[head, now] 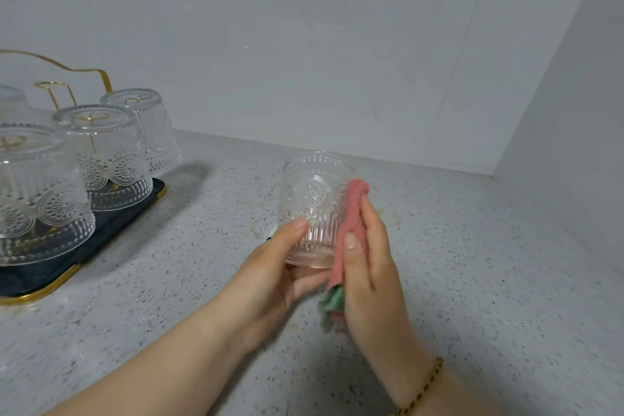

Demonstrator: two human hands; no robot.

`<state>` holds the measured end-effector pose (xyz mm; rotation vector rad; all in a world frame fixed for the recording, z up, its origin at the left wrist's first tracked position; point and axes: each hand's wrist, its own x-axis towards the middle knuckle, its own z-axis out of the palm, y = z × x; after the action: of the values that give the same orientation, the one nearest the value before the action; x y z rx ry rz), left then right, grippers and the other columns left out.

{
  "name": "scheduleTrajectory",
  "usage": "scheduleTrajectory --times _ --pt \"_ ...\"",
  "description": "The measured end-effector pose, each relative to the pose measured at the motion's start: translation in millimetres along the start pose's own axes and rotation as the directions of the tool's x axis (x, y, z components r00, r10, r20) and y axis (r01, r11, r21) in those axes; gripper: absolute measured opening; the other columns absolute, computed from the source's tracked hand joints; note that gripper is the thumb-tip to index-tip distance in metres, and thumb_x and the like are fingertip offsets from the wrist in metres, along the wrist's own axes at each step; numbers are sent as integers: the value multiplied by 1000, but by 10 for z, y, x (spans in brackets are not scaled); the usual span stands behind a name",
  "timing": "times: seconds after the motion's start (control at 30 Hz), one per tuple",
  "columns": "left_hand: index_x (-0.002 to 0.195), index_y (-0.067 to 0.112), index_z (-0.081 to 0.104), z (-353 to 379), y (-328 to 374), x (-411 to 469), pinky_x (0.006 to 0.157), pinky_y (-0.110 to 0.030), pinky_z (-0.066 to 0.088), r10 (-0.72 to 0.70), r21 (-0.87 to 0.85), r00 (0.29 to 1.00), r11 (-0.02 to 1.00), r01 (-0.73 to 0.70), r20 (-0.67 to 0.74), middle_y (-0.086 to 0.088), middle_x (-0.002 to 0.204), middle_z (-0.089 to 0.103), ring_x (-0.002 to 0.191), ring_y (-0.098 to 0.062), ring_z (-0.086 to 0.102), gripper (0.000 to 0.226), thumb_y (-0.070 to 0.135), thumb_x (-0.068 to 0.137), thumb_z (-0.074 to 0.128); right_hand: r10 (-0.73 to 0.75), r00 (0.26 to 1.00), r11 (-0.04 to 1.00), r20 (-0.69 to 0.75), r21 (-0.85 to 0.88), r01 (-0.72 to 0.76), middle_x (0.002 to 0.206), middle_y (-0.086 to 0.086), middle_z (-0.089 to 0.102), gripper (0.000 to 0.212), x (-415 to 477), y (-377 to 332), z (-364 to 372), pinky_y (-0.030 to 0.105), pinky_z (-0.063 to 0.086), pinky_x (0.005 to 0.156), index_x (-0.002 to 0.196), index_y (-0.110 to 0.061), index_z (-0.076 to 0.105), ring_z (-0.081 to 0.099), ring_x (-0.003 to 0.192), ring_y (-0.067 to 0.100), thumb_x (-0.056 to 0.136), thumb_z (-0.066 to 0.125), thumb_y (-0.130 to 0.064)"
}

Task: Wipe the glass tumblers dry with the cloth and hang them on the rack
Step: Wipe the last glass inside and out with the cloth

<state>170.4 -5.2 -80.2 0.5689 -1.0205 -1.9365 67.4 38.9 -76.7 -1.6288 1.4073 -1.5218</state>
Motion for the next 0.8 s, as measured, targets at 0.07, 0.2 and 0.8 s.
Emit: scheduleTrajectory --times 0.07,0.2,0.8 --pt "95 2 62 5 33 -11 55 -21 55 -16 -41 1000 999 16 2 -14 82 73 66 -18 70 43 34 68 59 -140 990 982 -31 -131 135 140 -6 36 43 -9 44 50 38 42 100 119 -66 18 46 122 18 78 32 -65" --pt "86 6 71 -20 -24 -1 67 -30 58 -25 106 997 994 18 67 -15 83 72 74 -22 70 57 48 50 80 -249 963 955 -107 -190 226 138 -31 10 39 55 7 -73 -3 16 99 120 -57 16 13 126 -21 83 24 -46" --pt "76 13 76 -28 -41 -17 72 -28 58 -124 186 987 977 103 103 -11 83 73 78 -20 70 41 38 44 78 -160 962 986 -219 -84 145 114 -30 45 36 82 -39 -184 10 50 70 124 -48 18 55 89 -13 92 33 -41"
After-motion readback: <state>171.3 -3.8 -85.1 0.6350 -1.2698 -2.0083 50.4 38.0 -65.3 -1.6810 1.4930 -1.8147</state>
